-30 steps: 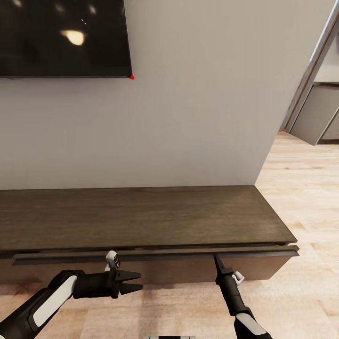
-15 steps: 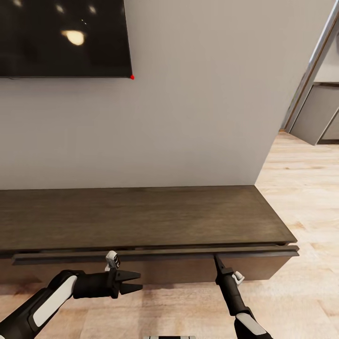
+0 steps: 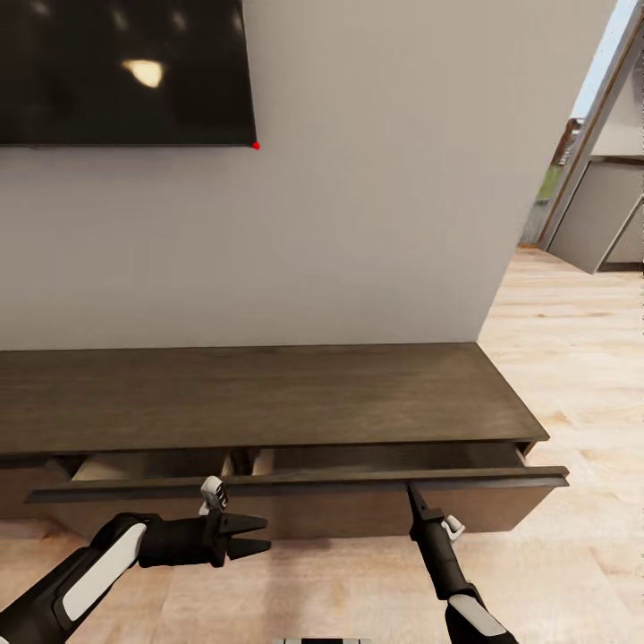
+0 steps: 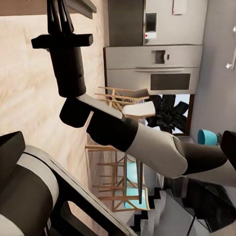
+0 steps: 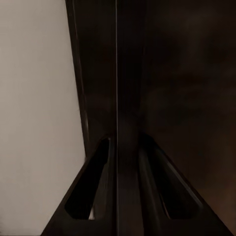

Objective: Place each of the two pumpkins and all three candles from the living room inside a cabinet in the living room (use any cabinet), then make sure every cabinet is closed, and position the cauldron so it is next to a table in the living room.

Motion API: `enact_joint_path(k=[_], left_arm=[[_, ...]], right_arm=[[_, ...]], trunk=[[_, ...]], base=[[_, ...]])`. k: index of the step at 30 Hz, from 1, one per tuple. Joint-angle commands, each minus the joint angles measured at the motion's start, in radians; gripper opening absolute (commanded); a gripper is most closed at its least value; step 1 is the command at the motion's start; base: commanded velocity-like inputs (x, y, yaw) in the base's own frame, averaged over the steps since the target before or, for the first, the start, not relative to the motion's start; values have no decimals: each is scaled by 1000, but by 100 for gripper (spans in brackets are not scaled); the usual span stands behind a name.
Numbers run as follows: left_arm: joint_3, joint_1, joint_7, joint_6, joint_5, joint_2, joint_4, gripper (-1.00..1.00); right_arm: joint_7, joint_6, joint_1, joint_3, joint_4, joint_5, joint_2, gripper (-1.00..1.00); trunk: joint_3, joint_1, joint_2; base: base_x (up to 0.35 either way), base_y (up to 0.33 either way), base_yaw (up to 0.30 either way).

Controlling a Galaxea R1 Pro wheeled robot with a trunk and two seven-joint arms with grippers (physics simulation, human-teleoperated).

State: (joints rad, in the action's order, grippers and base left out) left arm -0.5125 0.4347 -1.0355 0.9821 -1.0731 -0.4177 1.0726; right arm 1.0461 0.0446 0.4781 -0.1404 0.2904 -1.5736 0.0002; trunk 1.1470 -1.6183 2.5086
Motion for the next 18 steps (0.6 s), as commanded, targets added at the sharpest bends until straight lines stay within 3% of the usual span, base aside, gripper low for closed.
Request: enact_joint_path(k=[1,18], left_arm=[[-3,1,-2,4,-4,-1,0,100],[-2,1,-2,4,-5,-1,0,100]], right_arm=[[12,9,1,-10,1,-11,0,-100],[12,9,1,-10,1,-11,0,-100]], trunk=[[1,1,0],[1,1,0]], base=[[-207,0,0],[-194,0,0]])
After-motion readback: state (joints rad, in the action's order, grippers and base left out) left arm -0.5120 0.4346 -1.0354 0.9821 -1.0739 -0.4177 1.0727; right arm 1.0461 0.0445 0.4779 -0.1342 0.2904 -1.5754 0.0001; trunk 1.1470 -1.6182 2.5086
